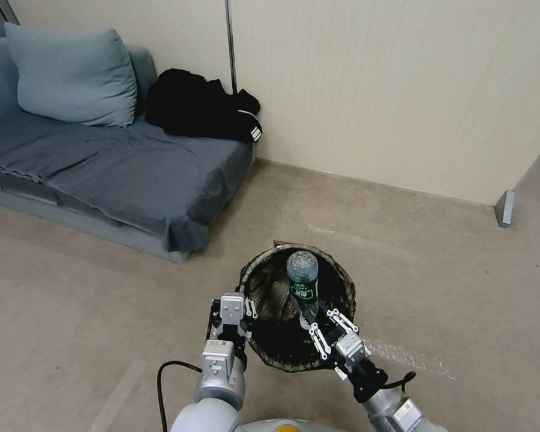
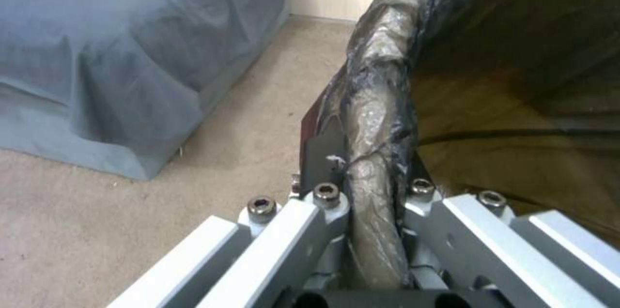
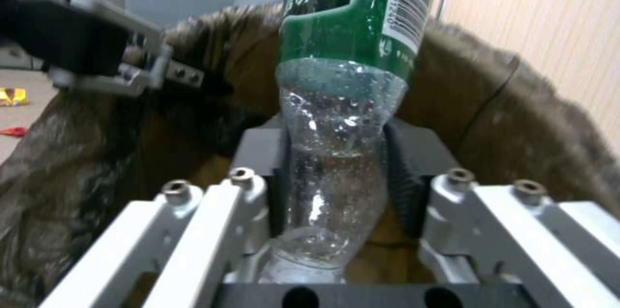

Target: Pick up the trash bin, then pick up the garbage from the floor and place it into the trash bin.

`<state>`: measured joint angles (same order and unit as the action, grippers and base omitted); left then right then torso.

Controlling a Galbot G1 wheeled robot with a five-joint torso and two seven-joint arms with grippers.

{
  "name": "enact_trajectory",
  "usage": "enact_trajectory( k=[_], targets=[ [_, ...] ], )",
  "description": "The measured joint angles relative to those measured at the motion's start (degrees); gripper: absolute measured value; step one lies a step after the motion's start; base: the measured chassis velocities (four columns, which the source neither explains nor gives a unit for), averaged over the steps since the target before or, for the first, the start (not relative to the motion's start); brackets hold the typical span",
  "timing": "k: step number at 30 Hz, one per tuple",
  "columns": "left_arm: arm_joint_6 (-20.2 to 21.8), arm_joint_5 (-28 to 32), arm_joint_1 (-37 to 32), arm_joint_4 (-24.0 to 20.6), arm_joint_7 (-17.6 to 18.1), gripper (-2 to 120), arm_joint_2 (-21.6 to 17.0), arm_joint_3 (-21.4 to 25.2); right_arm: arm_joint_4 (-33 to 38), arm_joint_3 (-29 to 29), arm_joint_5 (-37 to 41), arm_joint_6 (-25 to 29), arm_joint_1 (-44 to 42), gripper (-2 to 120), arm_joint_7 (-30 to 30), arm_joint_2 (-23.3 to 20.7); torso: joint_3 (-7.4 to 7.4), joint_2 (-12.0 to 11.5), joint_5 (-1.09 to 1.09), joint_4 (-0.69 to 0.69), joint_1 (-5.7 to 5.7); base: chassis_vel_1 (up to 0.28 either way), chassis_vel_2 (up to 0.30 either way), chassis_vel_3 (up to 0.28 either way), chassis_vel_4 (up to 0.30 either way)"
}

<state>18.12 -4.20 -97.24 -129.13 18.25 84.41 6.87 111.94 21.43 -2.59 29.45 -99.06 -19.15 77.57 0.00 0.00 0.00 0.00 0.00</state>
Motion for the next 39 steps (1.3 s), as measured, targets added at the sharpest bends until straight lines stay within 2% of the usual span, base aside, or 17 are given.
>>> enact_trajectory(
  k=[1,2,3,4,7,8,9,11,13,15,16,18,25,27,34,39],
  targets=[
    [0.00,0.00,0.00,0.00,0.00,0,0.00,0.00,0.00,0.00,0.00,0.00,0.00,34,0.00,0.00,0.00,0.00,0.00,0.00,0.00,0.000,0.000,0.000,0.000],
    [0.00,-0.13,-0.20,0.00,-0.01,0,-0.01,-0.17,-0.36,-0.14,-0.14,0.10,0.02,41,0.05,0.15,0.00,0.00,0.00,0.00,0.00,0.000,0.000,0.000,0.000],
    [0.00,-0.17,-0.28,0.00,0.00,0,-0.02,-0.23,-0.43,-0.21,-0.17,0.12,0.04,42,0.09,0.21,0.00,0.00,0.00,0.00,0.00,0.000,0.000,0.000,0.000],
    [-0.01,-0.20,-0.43,0.00,0.00,0,-0.03,-0.29,-0.50,-0.42,-0.19,0.12,0.05,51,0.23,0.33,0.00,0.00,0.00,0.00,0.00,0.000,0.000,0.000,0.000],
    [-0.03,-0.20,-0.49,0.00,0.01,0,-0.04,-0.33,-0.49,-0.55,-0.21,0.12,0.06,55,0.30,0.39,0.00,0.00,0.00,0.00,0.00,0.000,0.000,0.000,0.000],
    [-0.07,-0.19,-0.53,0.00,0.06,0,-0.04,-0.35,-0.48,-0.69,-0.23,0.10,0.06,65,0.34,0.44,0.00,0.00,0.00,0.00,0.00,0.000,0.000,0.000,0.000],
    [-0.07,-0.19,-0.53,0.00,0.06,0,-0.04,-0.35,-0.48,-0.69,-0.23,0.10,0.06,65,0.34,0.44,0.00,0.00,0.00,0.00,0.00,0.000,0.000,0.000,0.000],
    [-0.16,0.05,-0.51,0.00,0.17,0,-0.04,-0.44,-0.29,-0.98,-0.39,0.01,-0.02,75,0.46,0.52,0.00,0.00,0.00,0.00,0.00,0.000,0.000,0.000,0.000],
    [-0.15,0.26,-0.49,0.00,0.23,0,-0.04,-0.50,-0.22,-1.03,-0.56,0.01,-0.10,78,0.52,0.57,0.00,0.00,0.00,0.00,0.00,0.000,0.000,0.000,0.000],
    [0.02,0.80,-0.45,-0.18,0.34,0,-0.05,-0.58,0.09,-1.04,-0.87,0.05,-0.48,90,0.61,0.61,0.00,0.00,0.00,0.00,0.00,0.000,0.000,0.000,0.000],
    [0.02,0.80,-0.45,-0.18,0.34,0,-0.05,-0.58,0.09,-1.04,-0.87,0.05,-0.48,90,0.61,0.61,0.00,0.00,0.00,0.00,0.00,0.000,0.000,0.000,0.000],
    [0.09,1.13,-0.39,-0.25,0.38,0,-0.13,-0.64,0.78,-1.08,-1.14,0.31,-0.87,98,0.77,0.61,0.00,0.00,0.00,0.00,0.00,0.000,0.000,0.000,0.000],
    [0.09,1.89,-0.28,-0.26,0.38,0,-0.28,-0.69,4.57,-2.30,-3.37,3.27,-2.03,100,3.03,1.15,0.00,0.00,0.00,0.00,0.00,0.000,0.000,0.000,0.000],
    [0.08,2.11,-0.20,-0.25,0.38,0,-0.36,-0.72,7.53,-3.01,-4.57,4.99,-2.58,100,3.81,1.79,0.00,0.00,0.00,0.00,0.00,0.000,0.000,0.000,0.000],
    [0.02,2.11,-0.17,-0.16,0.39,0,-0.42,-0.74,11.88,-3.33,-4.65,5.41,-3.15,100,5.60,2.42,0.00,0.00,0.00,0.00,0.00,0.000,0.000,0.000,0.000],
    [-0.24,2.04,-0.17,0.09,0.39,0,-0.44,-0.54,16.49,-1.31,-4.93,5.71,-4.11,100,10.19,4.27,0.00,0.00,-0.01,0.00,0.00,0.000,0.000,0.000,0.000]
  ],
)
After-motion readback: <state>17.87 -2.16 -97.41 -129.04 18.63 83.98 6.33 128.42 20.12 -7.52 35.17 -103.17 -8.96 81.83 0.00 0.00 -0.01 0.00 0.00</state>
